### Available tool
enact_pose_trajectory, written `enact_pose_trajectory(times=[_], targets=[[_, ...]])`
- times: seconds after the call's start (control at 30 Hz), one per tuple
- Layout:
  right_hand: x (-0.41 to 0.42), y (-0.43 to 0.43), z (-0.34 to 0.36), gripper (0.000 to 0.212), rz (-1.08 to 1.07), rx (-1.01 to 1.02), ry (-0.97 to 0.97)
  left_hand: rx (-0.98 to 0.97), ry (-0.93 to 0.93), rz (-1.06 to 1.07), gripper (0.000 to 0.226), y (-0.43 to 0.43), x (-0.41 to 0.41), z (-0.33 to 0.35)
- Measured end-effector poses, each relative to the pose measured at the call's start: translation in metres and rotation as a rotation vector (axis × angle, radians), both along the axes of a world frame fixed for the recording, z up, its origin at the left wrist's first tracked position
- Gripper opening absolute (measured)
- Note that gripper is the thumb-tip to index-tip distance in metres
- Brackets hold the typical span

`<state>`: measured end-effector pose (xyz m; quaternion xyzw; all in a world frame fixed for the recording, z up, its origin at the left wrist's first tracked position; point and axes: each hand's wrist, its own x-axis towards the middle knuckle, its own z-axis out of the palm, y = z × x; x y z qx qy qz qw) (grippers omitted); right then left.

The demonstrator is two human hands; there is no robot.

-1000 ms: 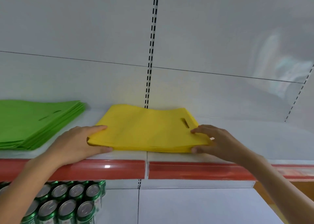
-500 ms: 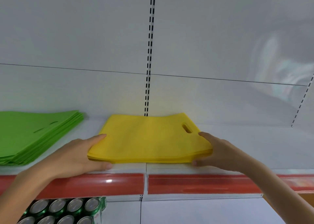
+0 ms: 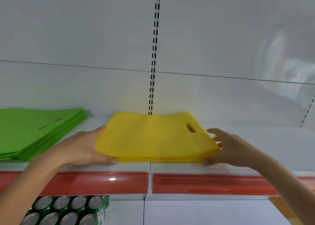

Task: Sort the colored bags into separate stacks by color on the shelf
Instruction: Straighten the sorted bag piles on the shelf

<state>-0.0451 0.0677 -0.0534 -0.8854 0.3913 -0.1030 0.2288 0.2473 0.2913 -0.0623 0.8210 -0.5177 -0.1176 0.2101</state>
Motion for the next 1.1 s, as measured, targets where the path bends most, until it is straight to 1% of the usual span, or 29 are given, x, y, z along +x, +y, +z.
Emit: enact_pose_trajectory(times=[0.03,0.17,0.3,0.4,0.47,0.5,0.57,0.6,0.63,0.67,0.7,0.73,0.8,0.83,0.9,0.93,1.0,1.03,1.1], targets=[[0.0,0.0,0.0,0.114,-0.001,0.008,0.005,0.005,-0.008,-0.001,0.137,0.001,0.001,0.0],[0.001,-0.001,0.0,0.098,0.007,-0.04,0.02,0.021,-0.051,0.036,0.141,0.004,0.004,-0.003],[-0.001,0.002,-0.002,0.089,0.015,-0.101,-0.042,0.019,-0.129,0.073,0.156,0.004,0.004,-0.001],[-0.003,0.007,-0.003,0.085,0.03,-0.125,-0.032,0.008,-0.136,0.094,0.16,0.007,0.001,0.003],[-0.004,0.008,-0.003,0.085,0.017,-0.12,-0.04,-0.032,-0.1,0.08,0.155,0.009,-0.001,0.003],[-0.004,0.008,-0.002,0.086,-0.003,-0.117,-0.033,-0.051,-0.078,0.07,0.149,0.011,-0.001,0.003],[-0.003,0.01,0.0,0.088,-0.026,-0.101,0.004,-0.07,-0.058,0.052,0.124,0.013,-0.003,0.001],[-0.001,0.01,0.0,0.087,-0.013,-0.089,0.026,-0.075,-0.05,0.044,0.119,0.014,-0.004,0.002],[-0.001,0.011,0.001,0.087,0.007,-0.072,0.048,-0.071,-0.045,0.036,0.125,0.014,-0.002,0.001],[-0.001,0.011,0.002,0.086,0.021,-0.03,0.041,-0.052,-0.047,0.032,0.136,0.015,-0.001,0.002],[-0.002,0.01,0.004,0.087,0.02,0.041,-0.003,-0.015,-0.054,0.039,0.148,0.015,0.0,0.004],[-0.003,0.009,0.006,0.088,0.003,0.115,-0.064,0.024,-0.053,0.055,0.156,0.015,-0.001,0.007],[-0.003,0.007,0.013,0.091,-0.068,0.186,-0.159,0.069,-0.07,0.096,0.159,0.015,-0.003,0.013],[-0.002,0.006,0.016,0.087,-0.099,0.199,-0.189,0.078,-0.098,0.112,0.156,0.014,-0.005,0.015],[0.004,0.005,0.017,0.066,-0.132,0.187,-0.202,0.047,-0.115,0.139,0.143,0.012,-0.008,0.016],[0.008,0.006,0.016,0.058,-0.142,0.144,-0.163,0.036,-0.111,0.152,0.147,0.01,-0.008,0.015],[0.014,0.009,0.015,0.052,-0.122,0.058,-0.07,0.045,-0.094,0.153,0.161,0.006,-0.006,0.009],[0.015,0.01,0.015,0.05,-0.109,0.047,-0.057,0.039,-0.086,0.149,0.16,0.005,-0.005,0.005],[0.015,0.01,0.016,0.049,-0.098,0.083,-0.085,0.022,-0.053,0.131,0.146,0.003,-0.006,0.004]])
